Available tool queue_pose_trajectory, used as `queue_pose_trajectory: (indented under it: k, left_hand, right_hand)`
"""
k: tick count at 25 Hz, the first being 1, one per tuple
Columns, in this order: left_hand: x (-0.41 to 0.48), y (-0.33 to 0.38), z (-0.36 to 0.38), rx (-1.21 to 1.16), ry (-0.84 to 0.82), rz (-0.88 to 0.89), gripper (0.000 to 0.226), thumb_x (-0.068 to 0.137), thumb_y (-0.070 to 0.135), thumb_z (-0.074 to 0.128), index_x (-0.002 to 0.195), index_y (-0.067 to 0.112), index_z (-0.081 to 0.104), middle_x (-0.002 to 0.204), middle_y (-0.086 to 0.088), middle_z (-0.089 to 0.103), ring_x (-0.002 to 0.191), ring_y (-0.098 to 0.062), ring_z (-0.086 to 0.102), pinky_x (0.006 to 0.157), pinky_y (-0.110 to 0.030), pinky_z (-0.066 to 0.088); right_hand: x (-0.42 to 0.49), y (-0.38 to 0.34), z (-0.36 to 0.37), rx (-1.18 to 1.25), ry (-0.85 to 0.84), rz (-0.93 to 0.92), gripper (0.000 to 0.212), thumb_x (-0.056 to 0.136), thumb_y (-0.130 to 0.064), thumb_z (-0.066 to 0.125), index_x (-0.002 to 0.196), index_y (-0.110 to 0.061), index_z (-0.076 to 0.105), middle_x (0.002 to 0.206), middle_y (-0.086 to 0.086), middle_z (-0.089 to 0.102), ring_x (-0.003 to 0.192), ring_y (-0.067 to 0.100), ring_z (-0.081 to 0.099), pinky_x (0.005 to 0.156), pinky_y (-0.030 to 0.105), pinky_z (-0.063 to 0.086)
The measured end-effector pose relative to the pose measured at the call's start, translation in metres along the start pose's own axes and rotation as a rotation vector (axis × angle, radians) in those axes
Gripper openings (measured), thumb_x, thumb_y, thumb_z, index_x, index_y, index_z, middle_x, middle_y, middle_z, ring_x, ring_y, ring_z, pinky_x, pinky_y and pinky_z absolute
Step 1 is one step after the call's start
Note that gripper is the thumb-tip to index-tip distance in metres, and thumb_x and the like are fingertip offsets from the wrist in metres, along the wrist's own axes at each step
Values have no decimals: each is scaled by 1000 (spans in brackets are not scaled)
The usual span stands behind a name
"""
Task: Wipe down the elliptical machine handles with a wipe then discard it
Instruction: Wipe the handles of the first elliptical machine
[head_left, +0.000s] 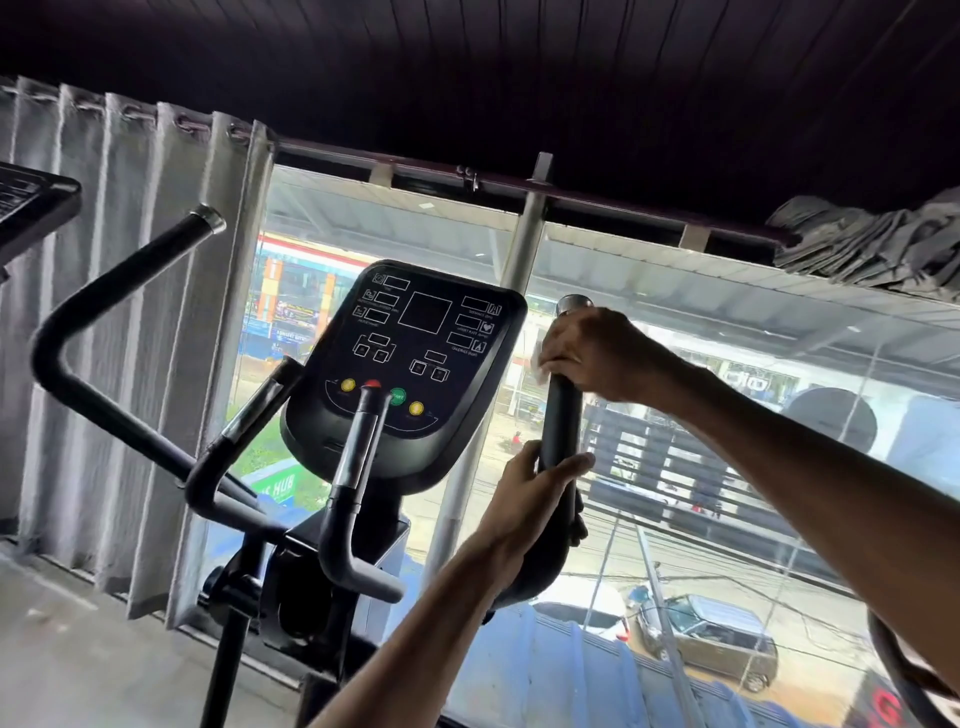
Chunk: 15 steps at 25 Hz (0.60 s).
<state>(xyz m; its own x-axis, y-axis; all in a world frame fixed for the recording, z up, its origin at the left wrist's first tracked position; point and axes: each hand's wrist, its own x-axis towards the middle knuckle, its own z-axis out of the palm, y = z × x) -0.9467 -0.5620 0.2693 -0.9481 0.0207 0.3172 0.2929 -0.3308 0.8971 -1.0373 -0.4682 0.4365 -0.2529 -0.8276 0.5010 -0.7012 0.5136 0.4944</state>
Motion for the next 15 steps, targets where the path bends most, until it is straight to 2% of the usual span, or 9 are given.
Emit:
queue_pose_trajectory:
  k: [6, 9, 11, 15]
  left_hand:
    - [-5, -8, -1, 49, 57, 49, 31, 95, 23, 71, 114, 5, 54, 67, -13, 55, 52, -26, 59, 53, -31, 49]
    - [-6, -8, 0, 41, 82, 53, 28, 94, 23, 71, 111, 7, 56, 65, -11, 55, 52, -26, 59, 53, -32, 48]
    - [-6, -11, 0, 56, 89, 55, 26, 93, 23, 73, 110, 9, 58, 65, -10, 57, 55, -27, 60, 55, -33, 50]
    - [-5, -12, 0, 89, 116, 78, 26, 90, 21, 76, 107, 10, 59, 64, -7, 60, 55, -27, 61, 55, -33, 50]
  right_hand:
    - [-36, -22, 12, 36, 291, 110, 9, 85, -10, 76, 93, -12, 81, 97, 3, 75, 89, 25, 66, 81, 27, 47]
    - [-51, -36, 16, 105, 391, 217, 11, 87, -10, 75, 96, -14, 80, 103, 2, 73, 91, 24, 68, 83, 29, 52]
    - [-61, -41, 22, 119, 411, 217, 12, 88, -9, 75, 97, -13, 80, 105, 1, 73, 93, 22, 69, 84, 31, 55]
    - [-62, -41, 20, 190, 459, 339, 11, 88, -9, 74, 97, -13, 80, 99, 1, 73, 86, 20, 69, 78, 38, 58]
